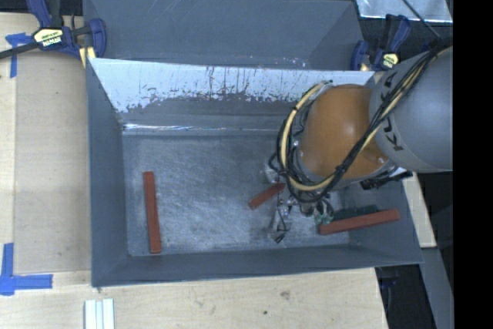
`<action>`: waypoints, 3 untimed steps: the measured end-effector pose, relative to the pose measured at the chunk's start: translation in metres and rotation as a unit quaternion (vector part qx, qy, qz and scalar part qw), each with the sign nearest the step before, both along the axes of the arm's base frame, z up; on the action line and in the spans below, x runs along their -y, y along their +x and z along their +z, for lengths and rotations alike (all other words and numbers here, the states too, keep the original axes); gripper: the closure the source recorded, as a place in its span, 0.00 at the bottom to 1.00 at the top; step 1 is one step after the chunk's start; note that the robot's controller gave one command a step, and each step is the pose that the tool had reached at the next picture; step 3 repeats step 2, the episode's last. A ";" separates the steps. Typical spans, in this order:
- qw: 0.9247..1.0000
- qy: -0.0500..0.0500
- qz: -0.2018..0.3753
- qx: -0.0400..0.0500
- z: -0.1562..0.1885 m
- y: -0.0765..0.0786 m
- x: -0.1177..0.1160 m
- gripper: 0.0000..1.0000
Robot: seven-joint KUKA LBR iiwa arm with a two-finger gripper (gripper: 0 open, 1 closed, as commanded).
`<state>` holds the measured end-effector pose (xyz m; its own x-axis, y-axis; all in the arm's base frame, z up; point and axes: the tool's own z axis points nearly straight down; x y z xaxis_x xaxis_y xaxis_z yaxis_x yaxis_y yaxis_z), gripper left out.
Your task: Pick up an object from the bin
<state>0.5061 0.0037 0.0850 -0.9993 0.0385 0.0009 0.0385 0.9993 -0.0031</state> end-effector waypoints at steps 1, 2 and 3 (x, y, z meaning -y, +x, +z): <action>1.000 0.002 0.002 0.001 0.000 0.001 -0.004 1.00; 1.000 0.001 -0.001 0.006 0.155 0.007 -0.009 1.00; 1.000 0.001 -0.001 0.006 0.155 0.007 -0.009 1.00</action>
Offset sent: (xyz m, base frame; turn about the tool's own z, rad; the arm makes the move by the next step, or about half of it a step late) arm 0.0000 0.0000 0.0000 0.0000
